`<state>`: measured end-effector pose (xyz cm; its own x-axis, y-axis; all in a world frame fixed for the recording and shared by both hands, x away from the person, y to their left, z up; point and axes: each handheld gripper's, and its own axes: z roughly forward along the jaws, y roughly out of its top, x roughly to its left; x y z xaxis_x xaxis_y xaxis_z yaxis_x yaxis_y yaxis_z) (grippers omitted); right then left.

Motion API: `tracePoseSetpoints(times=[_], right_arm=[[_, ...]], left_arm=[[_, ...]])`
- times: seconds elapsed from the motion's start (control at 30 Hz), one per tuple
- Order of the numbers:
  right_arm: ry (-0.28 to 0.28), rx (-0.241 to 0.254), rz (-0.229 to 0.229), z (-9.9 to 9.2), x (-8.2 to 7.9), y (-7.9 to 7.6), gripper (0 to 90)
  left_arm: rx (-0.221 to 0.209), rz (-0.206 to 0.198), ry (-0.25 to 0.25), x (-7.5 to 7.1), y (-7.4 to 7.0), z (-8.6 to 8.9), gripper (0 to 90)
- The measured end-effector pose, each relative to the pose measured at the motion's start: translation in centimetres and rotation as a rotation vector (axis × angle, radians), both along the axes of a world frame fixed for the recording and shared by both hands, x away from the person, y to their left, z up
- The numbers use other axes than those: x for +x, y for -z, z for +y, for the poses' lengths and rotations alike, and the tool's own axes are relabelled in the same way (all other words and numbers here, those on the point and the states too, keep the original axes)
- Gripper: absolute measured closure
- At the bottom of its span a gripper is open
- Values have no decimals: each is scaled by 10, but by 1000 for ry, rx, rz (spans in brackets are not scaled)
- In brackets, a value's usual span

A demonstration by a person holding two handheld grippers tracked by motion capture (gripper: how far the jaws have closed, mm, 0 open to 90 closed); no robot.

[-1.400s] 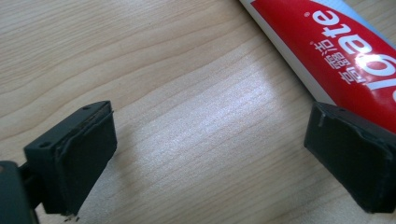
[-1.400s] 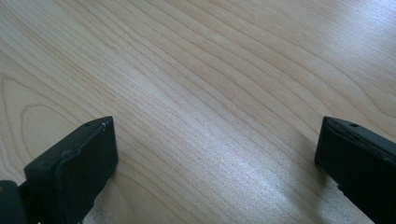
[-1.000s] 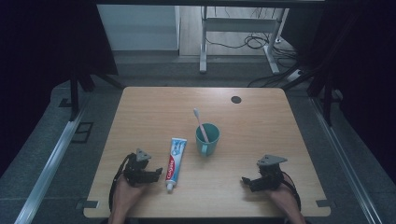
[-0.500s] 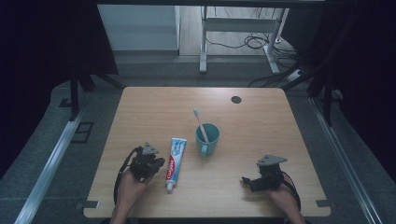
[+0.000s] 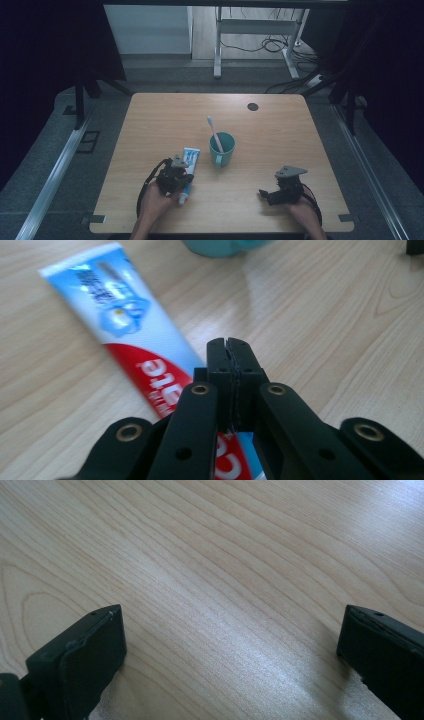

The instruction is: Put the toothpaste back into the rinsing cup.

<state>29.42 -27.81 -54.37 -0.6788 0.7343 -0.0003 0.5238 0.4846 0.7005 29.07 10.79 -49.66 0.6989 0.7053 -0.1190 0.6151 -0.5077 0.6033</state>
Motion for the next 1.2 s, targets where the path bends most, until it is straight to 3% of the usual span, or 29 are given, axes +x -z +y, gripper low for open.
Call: tracePoseSetpoints(times=[0.33,0.9,1.2], right_arm=[[0,0,0,0,0,0,0],[0,0,0,0,0,0,0],[0,0,0,0,0,0,0]], left_arm=[[68,24,16,-1,8,-12,888],[71,41,-36,1,8,10,876],[65,22,-29,3,1,12,813]])
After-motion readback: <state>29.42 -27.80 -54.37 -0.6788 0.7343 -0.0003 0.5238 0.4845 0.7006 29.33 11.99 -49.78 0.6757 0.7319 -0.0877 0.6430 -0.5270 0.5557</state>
